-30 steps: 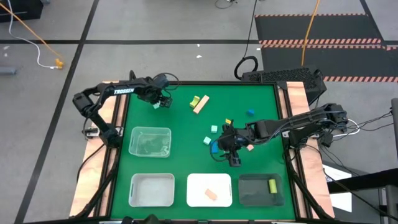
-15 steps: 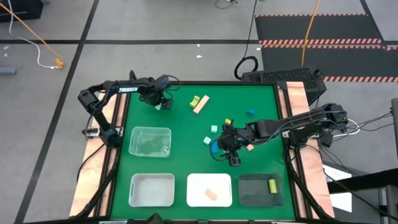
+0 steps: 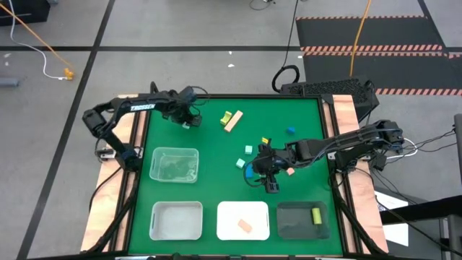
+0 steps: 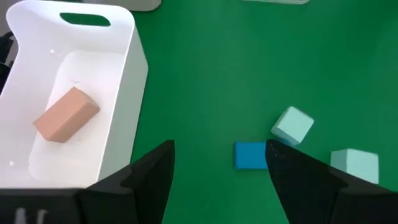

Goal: Sort & place blocks by color
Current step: Put the top left light blue block into the transparent bin

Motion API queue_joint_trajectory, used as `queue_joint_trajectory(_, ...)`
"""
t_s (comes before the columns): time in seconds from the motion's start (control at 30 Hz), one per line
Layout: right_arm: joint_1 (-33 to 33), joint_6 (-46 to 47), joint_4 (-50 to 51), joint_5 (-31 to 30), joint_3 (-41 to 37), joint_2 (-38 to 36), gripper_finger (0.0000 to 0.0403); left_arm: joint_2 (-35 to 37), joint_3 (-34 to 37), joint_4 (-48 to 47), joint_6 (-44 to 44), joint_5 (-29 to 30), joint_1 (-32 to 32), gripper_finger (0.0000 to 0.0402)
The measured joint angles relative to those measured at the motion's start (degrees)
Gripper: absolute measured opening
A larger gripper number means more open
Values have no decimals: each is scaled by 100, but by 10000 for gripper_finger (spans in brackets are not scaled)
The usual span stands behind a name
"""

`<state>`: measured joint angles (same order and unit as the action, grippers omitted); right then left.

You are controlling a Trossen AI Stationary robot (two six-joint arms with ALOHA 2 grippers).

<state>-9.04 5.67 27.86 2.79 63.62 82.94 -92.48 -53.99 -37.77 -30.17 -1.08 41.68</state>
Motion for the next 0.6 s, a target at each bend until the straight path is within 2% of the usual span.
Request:
queue_joint_trajectory(0.2, 2, 382, -431, 0, -316, 0, 240, 1062, -2, 109, -37, -56, -433, 127)
queue_joint_trajectory(0.4, 2, 861, -1778, 5, -961, 0, 240, 2150, -5, 575, -138, -77, -1293, 127)
queue_joint_trajectory(0.6, 0, 1240, -3367, -1, -1553, 2, 240, 2957, -9, 1732, -473, -50, -2299, 127)
